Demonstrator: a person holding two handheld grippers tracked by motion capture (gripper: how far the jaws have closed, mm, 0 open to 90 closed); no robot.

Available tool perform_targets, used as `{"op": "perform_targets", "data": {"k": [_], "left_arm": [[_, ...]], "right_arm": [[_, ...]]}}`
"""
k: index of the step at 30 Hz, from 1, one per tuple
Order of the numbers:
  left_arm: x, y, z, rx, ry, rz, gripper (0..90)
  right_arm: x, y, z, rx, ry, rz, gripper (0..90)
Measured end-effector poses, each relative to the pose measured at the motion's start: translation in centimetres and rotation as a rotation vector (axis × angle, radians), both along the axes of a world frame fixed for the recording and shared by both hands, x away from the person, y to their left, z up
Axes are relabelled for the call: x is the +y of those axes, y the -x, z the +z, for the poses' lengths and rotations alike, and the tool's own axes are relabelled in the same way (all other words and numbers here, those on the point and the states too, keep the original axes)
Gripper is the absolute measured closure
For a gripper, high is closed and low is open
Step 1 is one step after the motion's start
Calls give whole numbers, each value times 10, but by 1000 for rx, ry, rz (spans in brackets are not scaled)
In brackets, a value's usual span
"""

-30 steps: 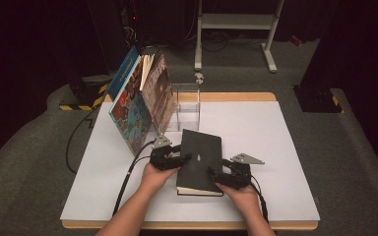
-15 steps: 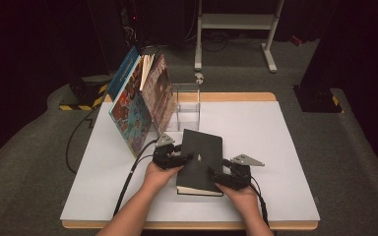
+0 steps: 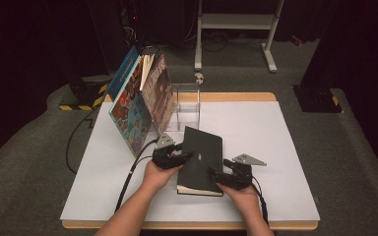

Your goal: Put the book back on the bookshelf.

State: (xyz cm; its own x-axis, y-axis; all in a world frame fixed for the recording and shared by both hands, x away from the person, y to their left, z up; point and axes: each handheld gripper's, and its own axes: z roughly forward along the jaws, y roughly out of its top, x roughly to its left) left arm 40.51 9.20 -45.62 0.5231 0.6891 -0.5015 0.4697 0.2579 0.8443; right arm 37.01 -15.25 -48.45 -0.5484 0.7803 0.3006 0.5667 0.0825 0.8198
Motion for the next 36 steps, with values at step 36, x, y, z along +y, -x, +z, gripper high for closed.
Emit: {"op": "perform_targets", "data": {"k": [36], "left_arm": [[8,-6,-5,105,-34,1,483]], "right_arm": [[-3,-5,1,47,33,30,233]]}}
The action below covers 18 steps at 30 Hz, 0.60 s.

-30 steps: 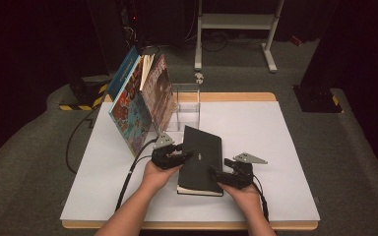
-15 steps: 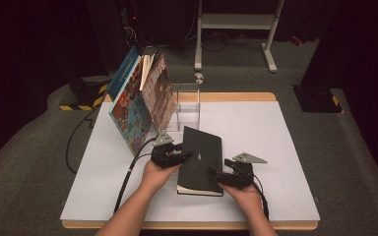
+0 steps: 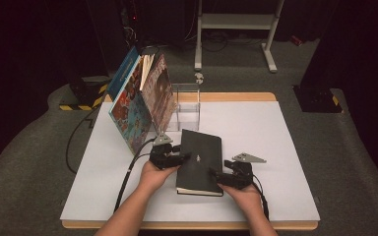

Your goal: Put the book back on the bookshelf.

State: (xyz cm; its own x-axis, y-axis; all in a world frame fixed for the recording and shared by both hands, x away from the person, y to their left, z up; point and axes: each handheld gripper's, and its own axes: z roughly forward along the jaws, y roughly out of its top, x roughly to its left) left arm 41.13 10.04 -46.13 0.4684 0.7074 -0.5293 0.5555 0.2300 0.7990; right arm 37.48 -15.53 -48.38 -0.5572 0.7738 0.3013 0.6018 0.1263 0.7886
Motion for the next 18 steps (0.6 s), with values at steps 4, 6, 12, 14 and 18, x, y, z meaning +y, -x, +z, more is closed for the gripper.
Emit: {"op": "perform_targets", "data": {"k": [4,6,12,14,18], "left_arm": [[3,-1,-3,6,7,-13,481],[6,-1,-5,3,6,-26,477],[11,0,-12,-5,21,-50,480],[11,1,-13,-21,7,-57,484],[11,2,-14,-37,0,-56,488]], "right_arm": [[-1,-5,-1,8,-4,-10,225],[-1,-8,-1,13,-2,-11,224],[4,-15,-3,29,-11,-5,222],[4,-15,-3,39,-18,-7,219],[4,-16,-4,34,-11,-5,220]]}}
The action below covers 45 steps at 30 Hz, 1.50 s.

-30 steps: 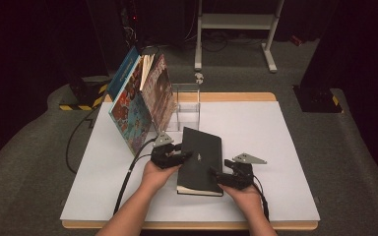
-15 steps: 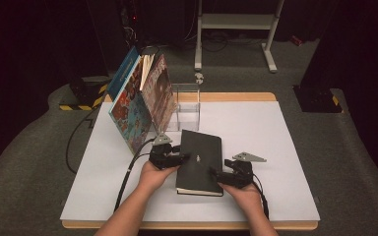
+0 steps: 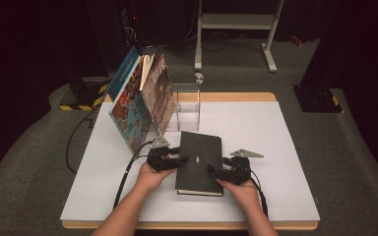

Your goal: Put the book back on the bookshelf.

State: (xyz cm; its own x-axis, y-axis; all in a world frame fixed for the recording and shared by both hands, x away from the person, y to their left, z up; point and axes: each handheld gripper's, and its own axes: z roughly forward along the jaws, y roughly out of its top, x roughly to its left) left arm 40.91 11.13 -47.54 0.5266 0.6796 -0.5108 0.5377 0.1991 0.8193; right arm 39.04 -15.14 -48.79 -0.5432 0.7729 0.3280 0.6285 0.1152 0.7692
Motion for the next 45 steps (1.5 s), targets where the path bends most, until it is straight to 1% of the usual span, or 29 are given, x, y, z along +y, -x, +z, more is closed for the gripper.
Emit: {"op": "perform_targets", "data": {"k": [2,3,4,5,12,16,18,19,20,21,24,26,28,30,31,32,35,39,42,45], "left_arm": [[-1,2,0,-21,4,6,490],[0,3,0,-28,-5,1,491],[-1,4,0,-40,3,5,492],[0,4,1,-46,-1,2,491],[0,9,4,-103,-12,-6,493],[-1,11,6,-124,-6,-5,494],[-1,12,6,-135,-13,-9,495],[-1,13,7,-146,-13,-10,495],[-1,13,7,-146,-13,-10,495],[-1,15,8,-159,-12,-12,496],[-1,17,11,-179,-15,-18,504],[-2,18,13,-183,-12,-14,507],[-4,21,17,-200,-6,-16,532],[-5,22,20,-206,-21,-21,537],[-6,22,21,-210,-19,-21,538],[-6,22,21,-216,-31,-26,538],[-6,24,22,-238,-45,-32,538],[-6,26,23,-258,-55,-38,537],[-6,27,24,-270,-60,-43,538],[-7,27,25,-279,-63,-45,538]], "right_arm": [[0,0,0,10,-8,-2,219],[0,0,0,15,-13,-4,217],[0,-1,0,20,-17,-6,216],[0,-1,0,25,-23,-8,212],[-2,-4,-1,23,-42,-5,205],[-3,-5,-1,27,-52,1,204],[-3,-5,-1,29,-57,2,203],[-3,-5,-1,26,-55,2,202],[-3,-4,0,21,-52,1,203],[-3,-4,0,18,-52,-1,203],[-3,-3,0,21,-59,3,202],[-3,-4,1,22,-67,7,200],[-4,-4,1,25,-75,11,197],[-5,-4,2,24,-84,14,196],[-5,-5,3,21,-83,15,197],[-5,-5,3,22,-83,17,197],[-5,-6,3,23,-87,24,196],[-5,-9,2,39,-110,36,179],[-6,-11,-1,62,-135,35,151],[-6,-12,-1,66,-145,36,150]]}}
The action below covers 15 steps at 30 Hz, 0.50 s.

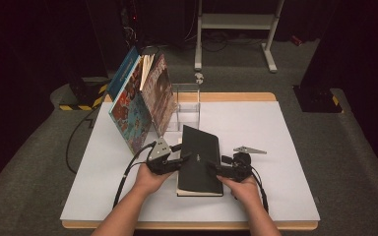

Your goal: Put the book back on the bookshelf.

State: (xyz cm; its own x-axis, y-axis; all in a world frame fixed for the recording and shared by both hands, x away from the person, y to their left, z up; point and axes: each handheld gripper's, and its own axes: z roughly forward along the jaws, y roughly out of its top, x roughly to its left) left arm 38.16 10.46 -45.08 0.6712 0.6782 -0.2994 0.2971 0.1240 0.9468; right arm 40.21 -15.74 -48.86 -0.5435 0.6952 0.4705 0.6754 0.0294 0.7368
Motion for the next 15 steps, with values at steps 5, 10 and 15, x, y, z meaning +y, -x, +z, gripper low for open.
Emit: {"op": "perform_targets", "data": {"k": [5,10,15], "left_arm": [[-1,2,1,-14,-2,-3,538],[-2,6,4,-50,-15,-9,538],[-2,9,4,-73,-20,-13,538]], "right_arm": [[0,-1,0,5,-14,8,139],[-1,-7,-2,28,-55,23,109],[-3,-13,-5,69,-97,41,77]]}}
